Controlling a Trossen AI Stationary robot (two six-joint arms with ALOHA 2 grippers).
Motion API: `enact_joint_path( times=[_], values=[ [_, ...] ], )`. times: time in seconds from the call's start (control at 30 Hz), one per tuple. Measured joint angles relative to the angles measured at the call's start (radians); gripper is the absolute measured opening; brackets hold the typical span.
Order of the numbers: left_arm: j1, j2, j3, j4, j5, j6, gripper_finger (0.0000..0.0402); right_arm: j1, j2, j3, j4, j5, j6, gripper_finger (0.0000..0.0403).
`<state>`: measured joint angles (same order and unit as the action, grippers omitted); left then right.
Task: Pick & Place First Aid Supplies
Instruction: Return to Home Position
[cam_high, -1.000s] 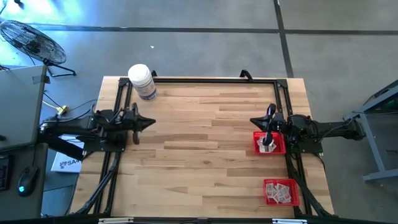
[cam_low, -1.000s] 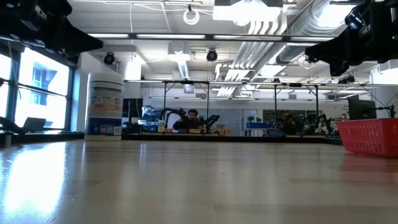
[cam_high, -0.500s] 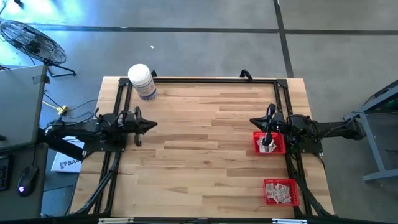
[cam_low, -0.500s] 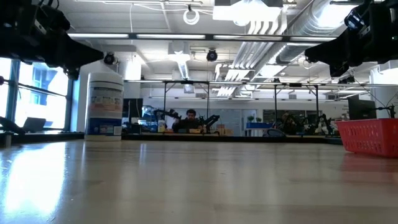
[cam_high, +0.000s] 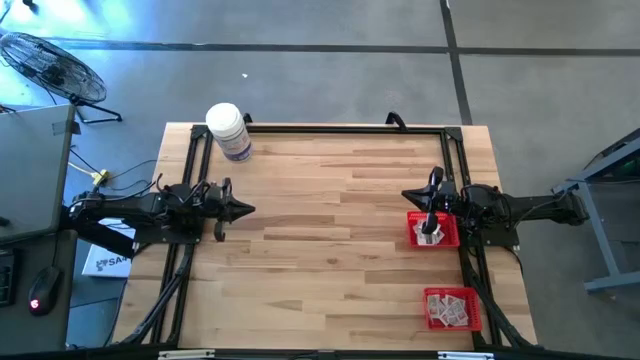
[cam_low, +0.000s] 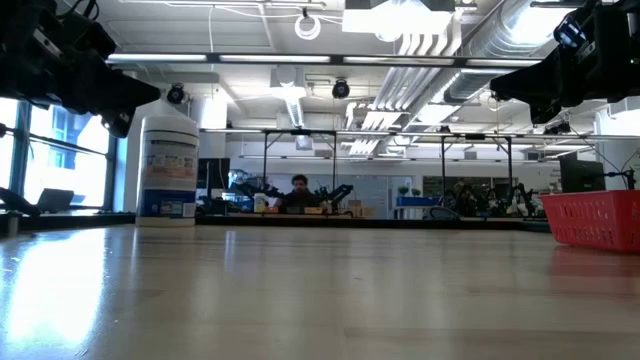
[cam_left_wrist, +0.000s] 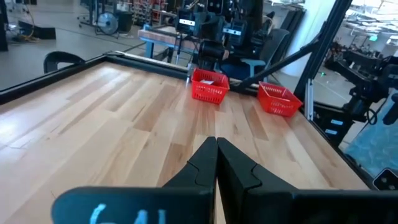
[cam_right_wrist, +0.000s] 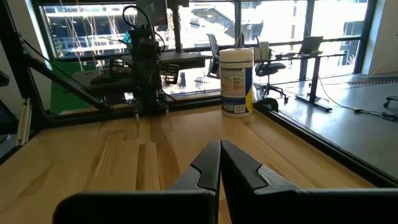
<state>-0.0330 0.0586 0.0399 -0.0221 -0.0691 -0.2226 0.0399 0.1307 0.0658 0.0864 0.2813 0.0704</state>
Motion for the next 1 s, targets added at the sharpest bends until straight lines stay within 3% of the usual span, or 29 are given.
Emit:
enact_joint_path(
  times=[1.0],
  values=[
    [0.000, 0.000, 0.000, -0.002, -0.002, 0.000, 0.0001, 0.000, 0.000, 0.000, 0.000, 0.000, 0.000, 0.0006]
  ],
)
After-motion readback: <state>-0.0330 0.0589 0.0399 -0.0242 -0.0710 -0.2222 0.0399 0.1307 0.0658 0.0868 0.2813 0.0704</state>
